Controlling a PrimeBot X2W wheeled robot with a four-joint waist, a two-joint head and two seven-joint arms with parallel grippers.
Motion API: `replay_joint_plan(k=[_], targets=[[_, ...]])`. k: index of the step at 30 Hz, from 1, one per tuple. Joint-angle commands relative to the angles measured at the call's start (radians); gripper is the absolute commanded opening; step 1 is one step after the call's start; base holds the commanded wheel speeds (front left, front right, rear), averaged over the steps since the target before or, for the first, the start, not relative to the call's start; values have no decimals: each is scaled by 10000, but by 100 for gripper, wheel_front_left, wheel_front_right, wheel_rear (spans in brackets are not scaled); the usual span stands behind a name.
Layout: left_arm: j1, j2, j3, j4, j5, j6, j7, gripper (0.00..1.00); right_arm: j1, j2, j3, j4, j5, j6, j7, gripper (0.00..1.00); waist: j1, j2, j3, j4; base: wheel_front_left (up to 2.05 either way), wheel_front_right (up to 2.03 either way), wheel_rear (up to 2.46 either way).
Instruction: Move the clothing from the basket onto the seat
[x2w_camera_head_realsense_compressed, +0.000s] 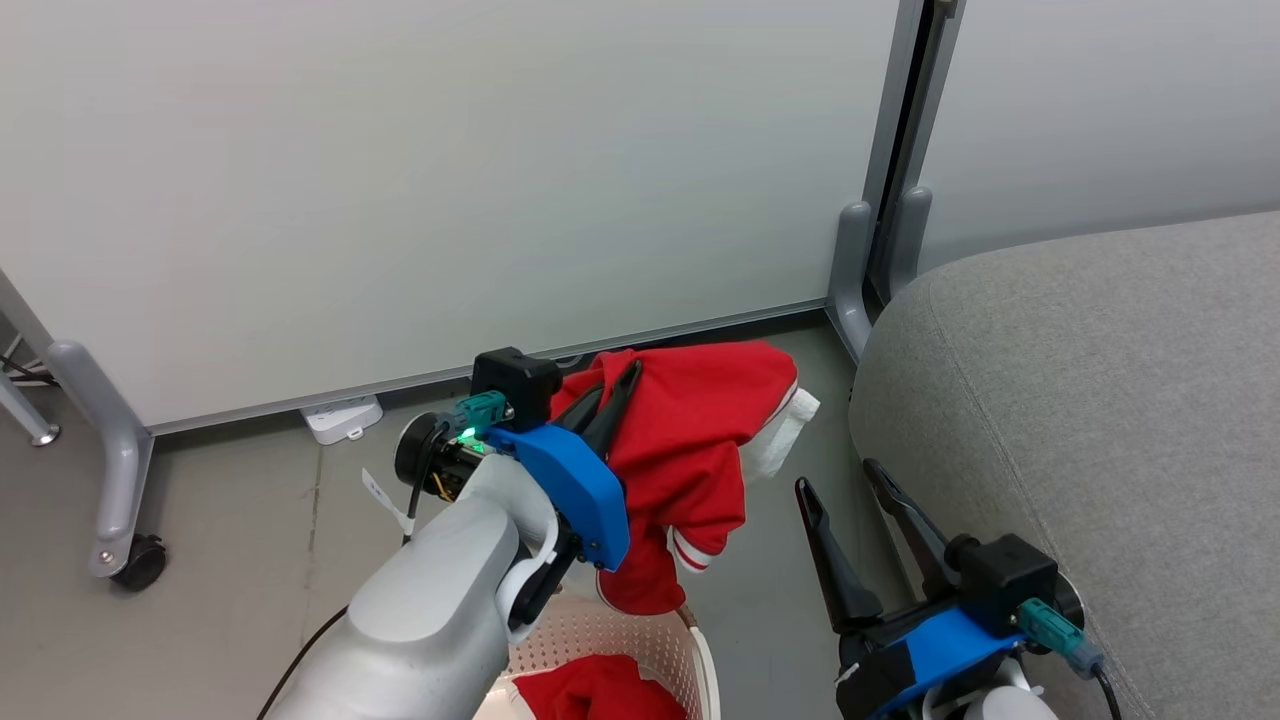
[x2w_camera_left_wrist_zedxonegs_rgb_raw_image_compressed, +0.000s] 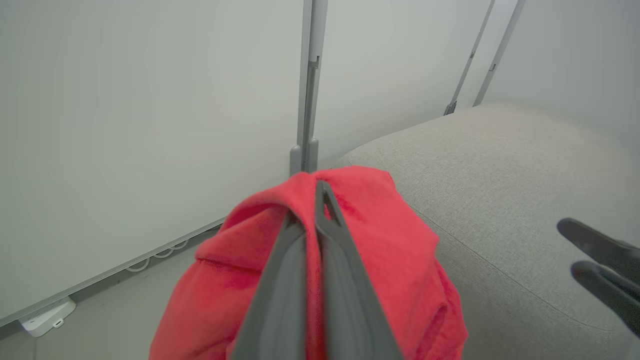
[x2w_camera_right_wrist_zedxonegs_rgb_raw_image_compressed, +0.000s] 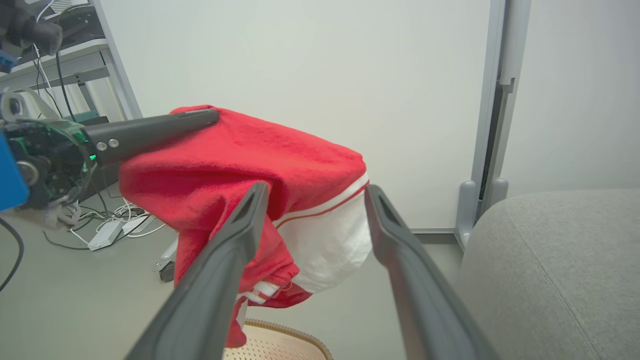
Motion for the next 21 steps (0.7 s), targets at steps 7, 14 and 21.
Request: replay_joint_plan(k=[7,14,21], targets=[[-240,31,-403,26,-334,83,-169,0,-232,-16,534,395,98,-7,526,100,0,0,-3,56,0,0,0],[-361,31,-820,-138,-661,146,-223,0,-1078,-16,1215,1374,378,-7,900,100,0,0,23,182,0,0,0],[-496,32,-1256,-291,-951,227,-292,0,-2161,-16,1782,2791,947,-7,1125,100,0,0,78,329,0,0,0]])
